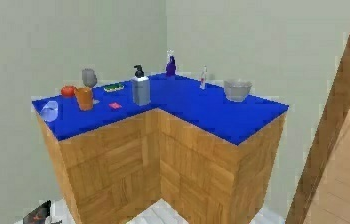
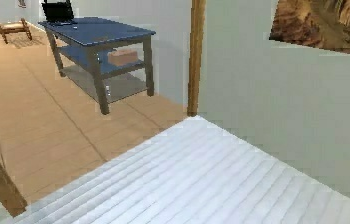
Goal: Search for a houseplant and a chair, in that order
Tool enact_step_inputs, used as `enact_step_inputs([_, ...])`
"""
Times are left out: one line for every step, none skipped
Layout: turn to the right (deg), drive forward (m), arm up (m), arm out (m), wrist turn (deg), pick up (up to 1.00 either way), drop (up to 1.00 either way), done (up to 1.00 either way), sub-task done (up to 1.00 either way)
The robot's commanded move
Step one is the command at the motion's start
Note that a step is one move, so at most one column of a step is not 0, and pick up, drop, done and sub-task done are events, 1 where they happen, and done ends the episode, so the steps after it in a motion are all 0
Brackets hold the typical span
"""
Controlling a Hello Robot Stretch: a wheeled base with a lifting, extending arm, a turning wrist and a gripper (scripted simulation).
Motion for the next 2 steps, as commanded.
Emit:
enact_step_inputs([0.0, 0.35, 0.0, 0.0, 0.0, 0.0, 0.0, 0.0, 0.0])
enact_step_inputs([-45.0, 0.0, 0.0, 0.0, 0.0, 0.0, 0.0, 0.0, 0.0])
